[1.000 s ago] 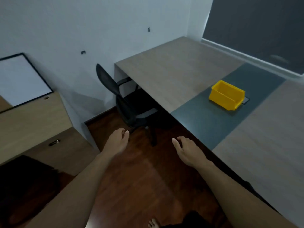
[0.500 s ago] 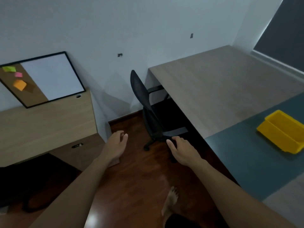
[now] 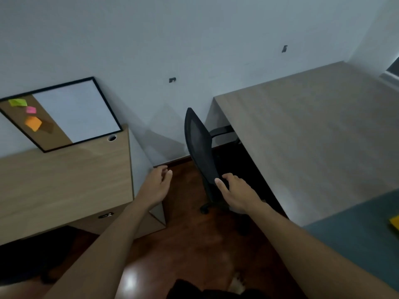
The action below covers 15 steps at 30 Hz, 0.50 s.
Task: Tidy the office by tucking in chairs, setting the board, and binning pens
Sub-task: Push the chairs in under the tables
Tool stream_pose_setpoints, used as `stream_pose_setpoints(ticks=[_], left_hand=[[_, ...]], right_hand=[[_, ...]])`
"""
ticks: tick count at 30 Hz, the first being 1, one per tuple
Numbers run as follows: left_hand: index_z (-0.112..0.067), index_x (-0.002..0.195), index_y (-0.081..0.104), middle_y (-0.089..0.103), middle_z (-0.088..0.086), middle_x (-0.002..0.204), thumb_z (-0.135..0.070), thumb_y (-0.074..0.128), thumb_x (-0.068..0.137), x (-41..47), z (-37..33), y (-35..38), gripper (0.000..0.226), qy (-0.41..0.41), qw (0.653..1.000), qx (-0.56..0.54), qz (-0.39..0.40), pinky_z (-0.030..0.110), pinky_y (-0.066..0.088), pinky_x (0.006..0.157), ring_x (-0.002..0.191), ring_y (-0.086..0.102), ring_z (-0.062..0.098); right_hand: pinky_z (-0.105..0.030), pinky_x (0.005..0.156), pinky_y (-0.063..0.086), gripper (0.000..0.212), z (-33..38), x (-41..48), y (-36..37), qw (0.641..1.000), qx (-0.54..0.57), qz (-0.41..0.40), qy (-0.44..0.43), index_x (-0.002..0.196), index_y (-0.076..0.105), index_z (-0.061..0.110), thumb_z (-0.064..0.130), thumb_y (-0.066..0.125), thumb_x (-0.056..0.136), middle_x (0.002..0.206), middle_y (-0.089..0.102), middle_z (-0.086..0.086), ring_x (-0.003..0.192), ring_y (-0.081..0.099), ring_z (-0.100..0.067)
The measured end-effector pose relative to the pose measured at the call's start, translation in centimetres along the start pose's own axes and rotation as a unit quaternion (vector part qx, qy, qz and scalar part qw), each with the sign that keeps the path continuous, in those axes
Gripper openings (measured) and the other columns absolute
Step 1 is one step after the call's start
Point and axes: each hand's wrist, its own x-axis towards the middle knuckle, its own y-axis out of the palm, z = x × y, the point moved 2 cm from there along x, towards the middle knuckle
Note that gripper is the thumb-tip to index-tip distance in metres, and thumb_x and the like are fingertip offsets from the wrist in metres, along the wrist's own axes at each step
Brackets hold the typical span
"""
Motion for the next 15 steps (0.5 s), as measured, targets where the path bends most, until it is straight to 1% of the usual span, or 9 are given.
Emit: stream_pose_setpoints(ticks=[5, 8, 11, 15], left_hand=[[-0.01, 0.152, 0.051, 0.06, 0.011, 0.148, -0.046, 0.042, 0.111, 6.7, 0.1, -0.1, 0.056, 0.011, 1.0, 0.003, 0.018, 0.041, 0.048, 0.113, 0.136, 0.058, 0.027], [-0.013, 0.153, 0.05, 0.059, 0.009, 0.15, -0.048, 0.042, 0.111, 11.5, 0.0, -0.3, 0.055, 0.036, 0.999, 0.011, 0.036, 0.045, 0.048, 0.115, 0.137, 0.058, 0.025], [-0.015, 0.154, 0.048, 0.056, 0.007, 0.151, -0.047, 0.041, 0.112, 16.5, -0.3, -0.6, 0.053, 0.083, 0.994, 0.033, 0.055, 0.044, 0.046, 0.116, 0.138, 0.055, 0.024], [-0.012, 0.152, 0.048, 0.052, 0.008, 0.151, -0.04, 0.042, 0.112, 23.3, -1.7, -1.2, 0.049, 0.162, 0.981, 0.069, 0.077, 0.04, 0.041, 0.118, 0.14, 0.05, 0.023]], right_hand=[[-0.051, 0.107, 0.049, 0.077, 1.0, 4.7, 0.1, 1.0, 0.0, 0.004, 0.012, 0.153, 0.042, 0.022, 0.076, 0.025, 0.101, 0.149, 0.053, -0.006, 0.133, 0.054, -0.028], [-0.05, 0.106, 0.05, 0.078, 1.4, 7.8, 0.7, 0.999, 0.007, -0.002, 0.036, 0.151, 0.043, 0.021, 0.077, 0.024, 0.1, 0.147, 0.055, -0.006, 0.131, 0.056, -0.028], [-0.049, 0.104, 0.051, 0.08, 2.3, 10.9, 1.3, 0.998, 0.015, -0.012, 0.066, 0.15, 0.045, 0.02, 0.078, 0.023, 0.1, 0.146, 0.056, -0.007, 0.129, 0.057, -0.027], [-0.046, 0.101, 0.052, 0.081, 4.4, 14.7, 2.2, 0.993, 0.037, -0.03, 0.112, 0.146, 0.048, 0.022, 0.081, 0.02, 0.098, 0.14, 0.058, -0.005, 0.123, 0.059, -0.026]])
